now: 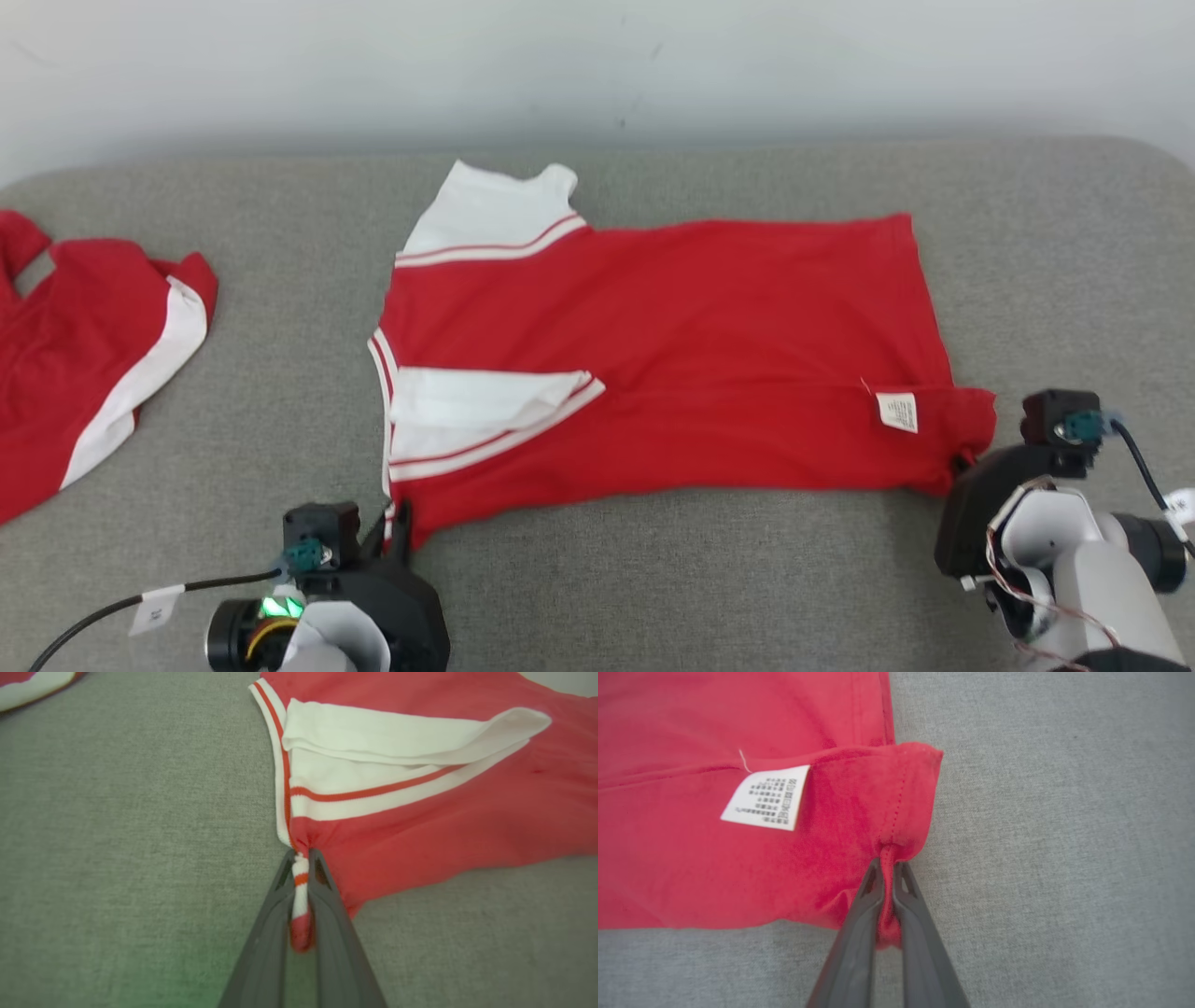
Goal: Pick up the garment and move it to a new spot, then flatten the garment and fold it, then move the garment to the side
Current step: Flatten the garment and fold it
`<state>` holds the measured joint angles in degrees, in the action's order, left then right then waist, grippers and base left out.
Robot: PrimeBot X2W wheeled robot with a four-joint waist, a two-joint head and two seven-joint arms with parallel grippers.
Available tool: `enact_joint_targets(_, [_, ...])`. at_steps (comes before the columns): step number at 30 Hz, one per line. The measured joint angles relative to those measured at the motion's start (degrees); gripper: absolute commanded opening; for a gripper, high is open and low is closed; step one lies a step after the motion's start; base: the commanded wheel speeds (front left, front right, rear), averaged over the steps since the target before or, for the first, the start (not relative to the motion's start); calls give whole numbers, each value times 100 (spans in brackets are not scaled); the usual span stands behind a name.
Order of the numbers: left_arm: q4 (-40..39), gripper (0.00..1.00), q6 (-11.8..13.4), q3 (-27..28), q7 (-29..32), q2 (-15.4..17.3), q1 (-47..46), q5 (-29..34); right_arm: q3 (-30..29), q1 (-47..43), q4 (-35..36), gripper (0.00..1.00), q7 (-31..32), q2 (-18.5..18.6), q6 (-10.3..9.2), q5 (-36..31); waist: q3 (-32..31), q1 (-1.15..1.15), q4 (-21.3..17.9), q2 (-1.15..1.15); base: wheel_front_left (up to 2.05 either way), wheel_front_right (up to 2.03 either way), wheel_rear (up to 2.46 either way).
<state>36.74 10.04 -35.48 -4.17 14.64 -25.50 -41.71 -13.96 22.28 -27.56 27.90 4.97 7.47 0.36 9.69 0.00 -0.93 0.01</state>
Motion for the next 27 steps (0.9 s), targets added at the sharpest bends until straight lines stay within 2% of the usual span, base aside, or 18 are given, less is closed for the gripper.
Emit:
enact_joint_targets(2, [-178, 0, 10, -31, 59, 64, 171, -7, -11, -215, 243, 0, 96, 11, 0, 78, -114, 0, -10, 0, 0, 0, 0])
enact_joint_targets(6, [-893, 0, 202, -87, 283, 310, 762, -57, 7, -893, 995, 0, 399, -16, 0, 259, -408, 0, -40, 0, 0, 0, 0])
enact_joint_targets(10, [-1561, 0, 522, -41, 477, 563, 1323, -145, -108, -1445, 1528, 0, 614, -94, 0, 382, -606, -1, -57, 0, 0, 0, 0])
enact_joint_targets(15, [-2271, 0, 843, 16, 619, 798, 1933, -256, -164, -1946, 1833, 0, 775, -170, 0, 385, -761, -1, -76, -1, 0, 0, 0])
enact_joint_targets(18, [-2488, 0, 894, -22, 758, 868, 2163, -339, -98, -2137, 1889, 0, 853, -192, 0, 410, -789, -1, -77, 0, 0, 0, 0])
enact_joint_targets(19, [-2540, 0, 889, -21, 776, 849, 2230, -402, -94, -2180, 1886, 15, 910, -198, 0, 433, -793, -1, -75, 0, 0, 0, 0])
enact_joint_targets(20, [-2598, 59, 918, -7, 739, 827, 2292, -420, -103, -2228, 1876, 100, 988, -198, 0, 495, -804, -1, -73, 0, 0, 0, 0])
enact_joint_targets(21, [-2625, 100, 940, -7, 736, 826, 2321, -421, -75, -2265, 1879, 100, 1014, -199, 0, 566, -815, 0, -72, 0, 0, 0, 0])
enact_joint_targets(27, [-2761, 100, 1028, -34, 823, 950, 2409, -390, -97, -2373, 2085, 100, 1155, -204, 0, 597, -876, 0, -67, -1, 0, 0, 0])
